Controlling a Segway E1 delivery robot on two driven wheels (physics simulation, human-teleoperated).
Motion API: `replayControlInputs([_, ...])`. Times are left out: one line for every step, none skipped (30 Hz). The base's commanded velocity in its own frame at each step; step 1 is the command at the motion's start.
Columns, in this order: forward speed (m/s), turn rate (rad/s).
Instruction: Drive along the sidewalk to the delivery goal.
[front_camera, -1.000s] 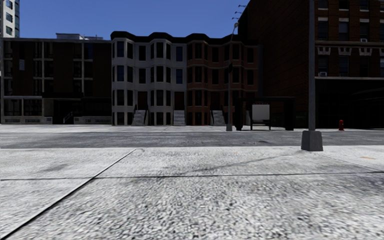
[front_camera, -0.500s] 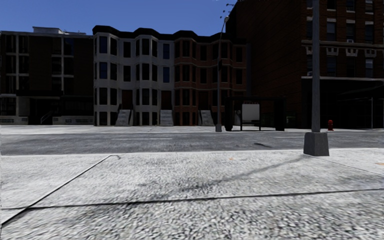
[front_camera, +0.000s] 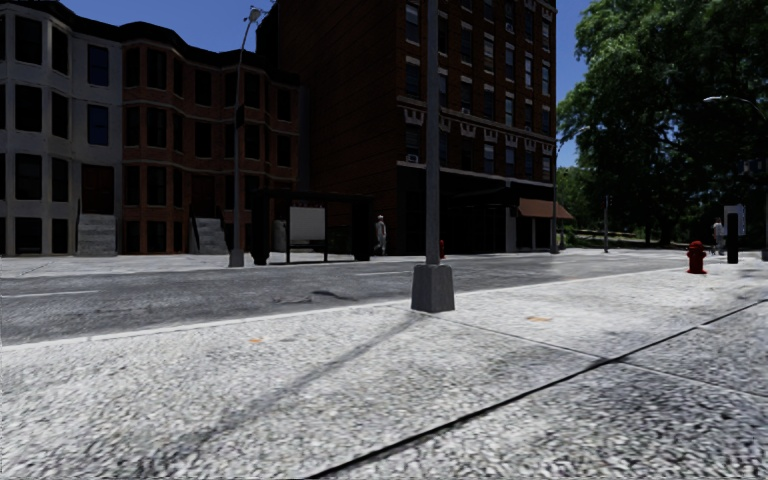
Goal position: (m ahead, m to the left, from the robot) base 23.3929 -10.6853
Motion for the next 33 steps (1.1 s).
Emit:
replayControlInputs([1.6, -1.07])
replayControlInputs([1.6, -1.07])
replayControlInputs([1.6, -1.07])
replayControlInputs([1.6, -1.07])
replayControlInputs([1.6, -1.07])
replayControlInputs([1.6, -1.07])
replayControlInputs([1.6, -1.07])
replayControlInputs([1.6, -1.07])
replayControlInputs([1.6, -1.07])
replayControlInputs([1.6, -1.06])
replayControlInputs([1.6, -0.93])
replayControlInputs([1.6, -0.83])
replayControlInputs([1.6, -0.79])
replayControlInputs([1.6, -0.79])
replayControlInputs([1.6, -0.68])
replayControlInputs([1.6, -0.64])
replayControlInputs([1.6, -0.63])
replayControlInputs([1.6, -0.62])
replayControlInputs([1.6, -0.62])
replayControlInputs([1.6, -0.54])
replayControlInputs([1.6, -0.04])
replayControlInputs([1.6, 0.0])
replayControlInputs([1.6, 0.0])
replayControlInputs([1.6, 0.0])
replayControlInputs([1.6, 0.0])
replayControlInputs([1.6, 0.0])
replayControlInputs([1.6, 0.0])
replayControlInputs([1.6, 0.0])
replayControlInputs([1.6, 0.0])
replayControlInputs([1.6, 0.0])
replayControlInputs([1.6, 0.0])
replayControlInputs([1.6, 0.0])
replayControlInputs([1.6, 0.0])
